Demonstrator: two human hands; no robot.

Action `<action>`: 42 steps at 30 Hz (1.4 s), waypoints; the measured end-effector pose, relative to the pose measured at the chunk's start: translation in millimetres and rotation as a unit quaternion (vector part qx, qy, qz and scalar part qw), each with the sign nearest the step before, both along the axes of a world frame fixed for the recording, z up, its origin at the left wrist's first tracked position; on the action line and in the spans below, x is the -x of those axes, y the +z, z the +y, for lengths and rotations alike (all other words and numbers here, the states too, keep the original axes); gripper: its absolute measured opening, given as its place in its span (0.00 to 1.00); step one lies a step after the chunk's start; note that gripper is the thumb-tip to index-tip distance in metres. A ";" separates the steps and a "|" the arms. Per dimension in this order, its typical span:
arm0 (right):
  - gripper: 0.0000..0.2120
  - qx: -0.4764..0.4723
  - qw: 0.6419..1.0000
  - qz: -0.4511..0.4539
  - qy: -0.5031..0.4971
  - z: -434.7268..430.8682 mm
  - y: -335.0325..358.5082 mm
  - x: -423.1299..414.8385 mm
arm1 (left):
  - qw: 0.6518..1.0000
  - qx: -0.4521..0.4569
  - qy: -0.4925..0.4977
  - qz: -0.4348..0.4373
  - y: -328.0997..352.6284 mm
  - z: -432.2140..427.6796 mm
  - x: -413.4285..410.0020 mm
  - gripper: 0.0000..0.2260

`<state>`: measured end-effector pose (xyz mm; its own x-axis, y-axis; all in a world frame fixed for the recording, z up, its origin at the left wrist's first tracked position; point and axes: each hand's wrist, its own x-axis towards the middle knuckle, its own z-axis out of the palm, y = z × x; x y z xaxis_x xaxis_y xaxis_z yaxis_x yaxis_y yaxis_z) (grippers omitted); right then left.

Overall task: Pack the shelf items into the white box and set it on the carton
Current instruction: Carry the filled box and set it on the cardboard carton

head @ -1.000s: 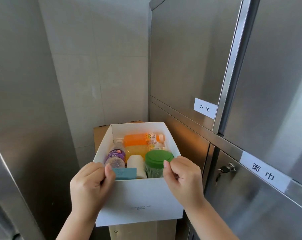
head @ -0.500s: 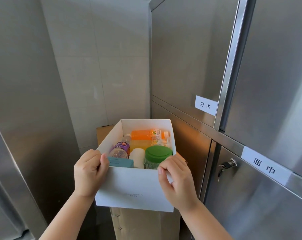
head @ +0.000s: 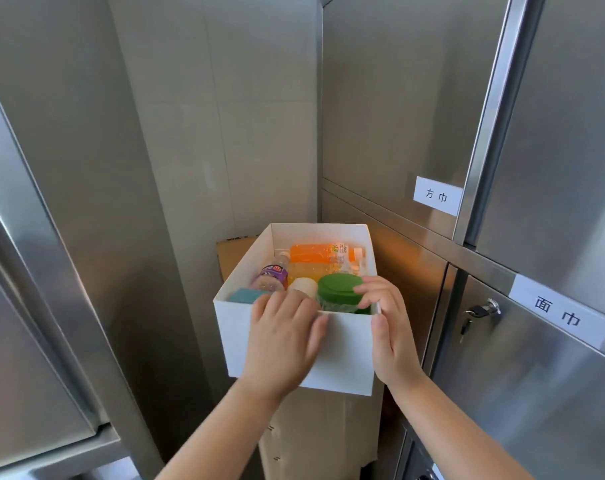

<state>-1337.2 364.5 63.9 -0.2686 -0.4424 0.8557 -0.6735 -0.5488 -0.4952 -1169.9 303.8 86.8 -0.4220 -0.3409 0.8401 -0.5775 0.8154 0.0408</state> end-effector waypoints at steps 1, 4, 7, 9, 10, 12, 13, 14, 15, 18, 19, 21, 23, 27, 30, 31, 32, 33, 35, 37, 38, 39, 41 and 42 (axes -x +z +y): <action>0.21 0.011 1.000 -0.009 -0.007 -2.4 -1.3 -3.8 | 1.000 0.008 0.012 -0.005 -3.9 2.0 3.9 0.13; 0.23 0.026 0.999 -0.027 -0.023 -5.1 -2.6 -11.6 | 0.999 0.021 0.017 0.025 -6.0 -8.8 3.7 0.13; 0.23 0.035 0.998 -0.027 -0.039 -7.2 -4.2 -19.7 | 0.999 0.030 -0.004 0.029 -10.8 -23.0 0.9 0.13; 0.18 0.048 0.997 -0.019 -0.056 -12.0 -5.5 -28.4 | 0.999 0.023 -0.021 0.039 -12.5 -32.9 -1.4 0.13; 0.17 0.050 0.997 -0.017 -0.062 -14.7 -6.2 -33.1 | 0.998 0.013 -0.029 0.045 -12.2 -39.0 -3.5 0.13; 0.17 0.048 0.996 -0.015 -0.074 -21.5 -6.3 -42.4 | 0.998 -0.006 -0.039 0.052 -9.5 -51.0 -8.4 0.13; 0.18 0.043 0.996 -0.013 -0.081 -24.8 -6.0 -47.5 | 0.998 -0.011 -0.043 0.053 -8.4 -56.4 -11.2 0.14; 0.18 0.036 0.995 -0.007 -0.089 -27.8 -5.1 -52.5 | 0.997 -0.016 -0.047 0.051 -7.2 -61.3 -13.9 0.14; 0.18 0.026 0.995 0.003 -0.095 -29.7 -3.7 -56.6 | 0.998 -0.021 -0.050 0.045 -6.1 -65.6 -16.4 0.15; 0.20 -0.013 0.994 0.057 -0.088 -27.5 3.2 -53.1 | 0.998 -0.039 -0.046 0.016 0.3 -71.4 -23.3 0.17; 0.21 -0.028 0.994 0.082 -0.073 -24.6 5.4 -45.6 | 0.998 -0.049 -0.043 0.008 3.0 -70.5 -26.3 0.17; 0.20 -0.061 0.989 0.130 -0.039 -17.9 7.9 -25.1 | 0.997 -0.070 -0.039 -0.002 6.5 -62.2 -30.4 0.17; 0.16 -0.093 0.983 0.156 -0.019 -15.7 7.7 -3.1 | 0.996 -0.078 -0.045 -0.005 7.0 -43.6 -24.8 0.14; 0.17 -0.175 0.975 0.126 -0.059 -27.3 2.6 18.6 | 0.998 -0.047 -0.028 -0.043 0.6 -2.7 13.6 0.17; 0.17 -0.151 0.982 0.084 -0.080 -34.5 -3.4 7.5 | 0.999 -0.021 0.010 -0.026 -1.1 -1.5 20.3 0.13; 0.16 -0.139 0.984 0.078 -0.081 -35.8 -5.2 2.0 | 1.000 -0.008 0.005 -0.024 -1.8 -5.1 18.1 0.12; 0.16 -0.130 0.985 0.079 -0.085 -36.9 -6.2 -2.5 | 1.000 0.001 -0.008 -0.024 -2.5 -8.9 14.7 0.11; 0.16 -0.126 0.984 0.086 -0.092 -38.0 -7.1 -6.1 | 0.999 0.005 -0.029 -0.022 -3.3 -13.1 10.9 0.10; 0.17 -0.132 0.977 0.115 -0.118 -40.8 -8.4 -10.1 | 0.998 0.006 -0.065 -0.014 -4.9 -23.7 1.0 0.10; 0.17 -0.137 0.969 0.149 -0.141 -45.3 -10.3 -18.1 | 0.997 -0.001 -0.076 -0.014 -7.2 -39.3 -15.3 0.10; 0.18 -0.140 0.965 0.164 -0.148 -47.9 -11.0 -24.6 | 0.997 -0.006 -0.075 -0.016 -8.4 -49.1 -25.3 0.10; 0.18 -0.142 0.961 0.176 -0.157 -50.6 -10.9 -31.8 | 0.997 -0.012 -0.075 -0.020 -8.8 -59.7 -35.2 0.11; 0.20 -0.138 0.955 0.196 -0.177 -58.2 -7.5 -44.6 | 0.997 -0.022 -0.073 -0.031 -7.7 -79.5 -53.6 0.12; 0.21 -0.138 0.950 0.207 -0.187 -63.2 -5.6 -50.7 | 0.997 -0.028 -0.069 -0.036 -7.1 -88.1 -62.0 0.13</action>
